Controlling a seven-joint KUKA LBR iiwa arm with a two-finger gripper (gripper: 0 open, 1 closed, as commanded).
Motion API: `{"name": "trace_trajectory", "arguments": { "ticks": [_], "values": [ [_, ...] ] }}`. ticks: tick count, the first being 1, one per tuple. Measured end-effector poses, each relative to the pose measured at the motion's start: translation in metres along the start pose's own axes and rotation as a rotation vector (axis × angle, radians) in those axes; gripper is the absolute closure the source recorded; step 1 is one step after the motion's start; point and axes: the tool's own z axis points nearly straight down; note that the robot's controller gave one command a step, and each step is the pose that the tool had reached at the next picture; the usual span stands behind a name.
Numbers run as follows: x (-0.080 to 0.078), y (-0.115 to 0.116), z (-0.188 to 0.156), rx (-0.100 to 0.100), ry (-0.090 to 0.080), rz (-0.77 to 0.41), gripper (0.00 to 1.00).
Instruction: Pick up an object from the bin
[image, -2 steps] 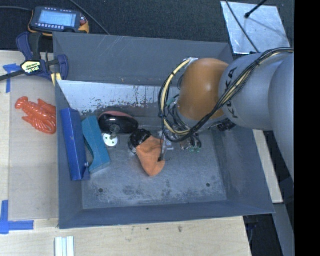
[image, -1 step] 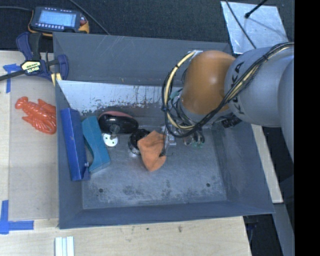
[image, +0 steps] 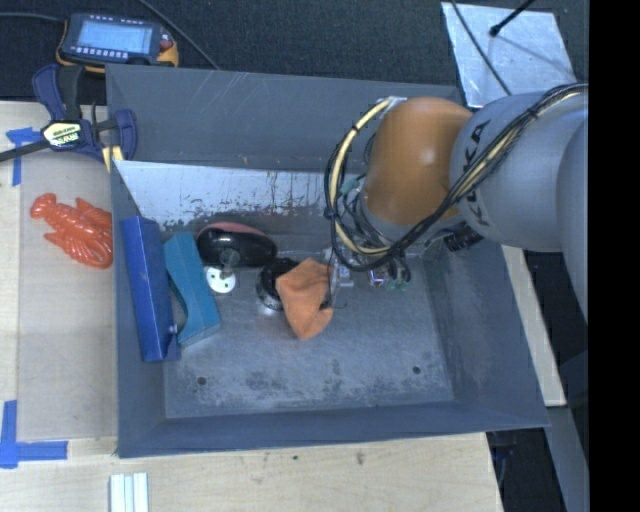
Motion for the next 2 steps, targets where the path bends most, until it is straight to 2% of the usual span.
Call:
{"name": "trace_trajectory", "arguments": {
  "ticks": [1,2],
  "values": [
    [0.008,0.0,-0.033,0.0,0.015,-0.003,1.0],
    [-0.008,-0.01,-0.033,-0.001,-0.014,-0.002,1.0]
  ]
}}
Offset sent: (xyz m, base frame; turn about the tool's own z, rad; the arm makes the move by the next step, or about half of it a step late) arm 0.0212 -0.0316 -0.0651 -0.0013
